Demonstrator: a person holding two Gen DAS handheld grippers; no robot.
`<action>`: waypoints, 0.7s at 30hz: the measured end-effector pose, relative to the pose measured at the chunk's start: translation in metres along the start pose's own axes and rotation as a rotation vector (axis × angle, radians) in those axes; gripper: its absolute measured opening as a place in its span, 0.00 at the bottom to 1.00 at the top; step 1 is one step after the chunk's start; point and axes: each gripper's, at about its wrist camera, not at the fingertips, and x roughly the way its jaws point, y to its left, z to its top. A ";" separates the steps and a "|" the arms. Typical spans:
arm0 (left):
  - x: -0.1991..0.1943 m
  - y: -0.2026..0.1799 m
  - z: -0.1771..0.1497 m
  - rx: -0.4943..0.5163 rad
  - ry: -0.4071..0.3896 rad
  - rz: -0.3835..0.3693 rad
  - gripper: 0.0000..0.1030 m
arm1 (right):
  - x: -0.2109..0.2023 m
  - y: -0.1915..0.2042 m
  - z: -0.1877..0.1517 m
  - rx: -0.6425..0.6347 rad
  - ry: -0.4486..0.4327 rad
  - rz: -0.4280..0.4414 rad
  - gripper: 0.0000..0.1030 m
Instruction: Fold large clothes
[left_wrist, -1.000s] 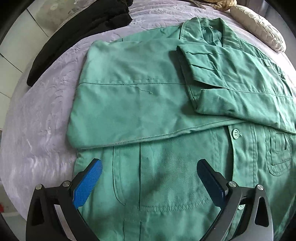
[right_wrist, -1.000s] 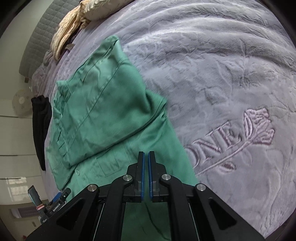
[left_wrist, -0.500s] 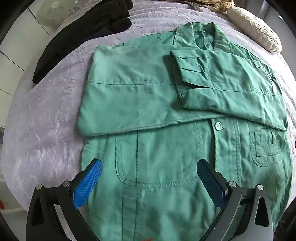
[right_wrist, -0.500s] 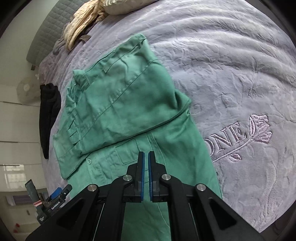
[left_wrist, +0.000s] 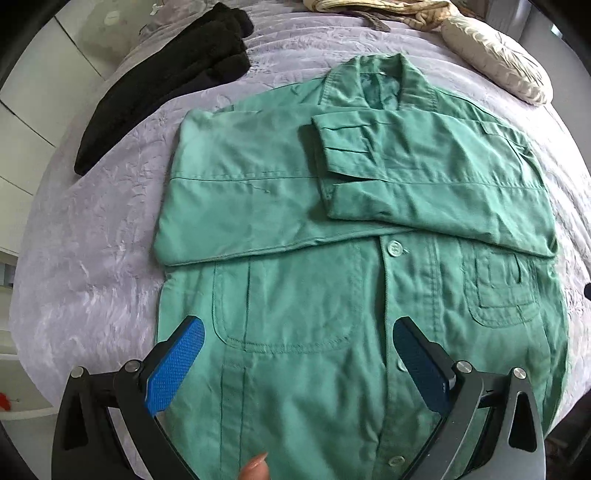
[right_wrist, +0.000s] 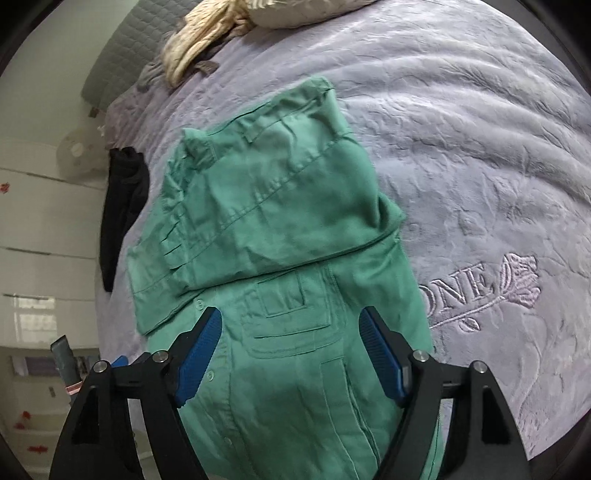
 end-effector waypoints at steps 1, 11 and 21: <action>0.004 0.000 0.001 0.006 0.003 -0.005 1.00 | -0.001 0.001 0.000 -0.009 0.000 0.010 0.81; -0.018 -0.016 -0.032 -0.068 0.027 -0.020 1.00 | -0.005 -0.001 -0.012 -0.073 0.081 0.072 1.00; -0.041 -0.012 -0.073 -0.091 0.061 -0.055 1.00 | -0.016 -0.026 -0.029 0.024 0.140 0.127 1.00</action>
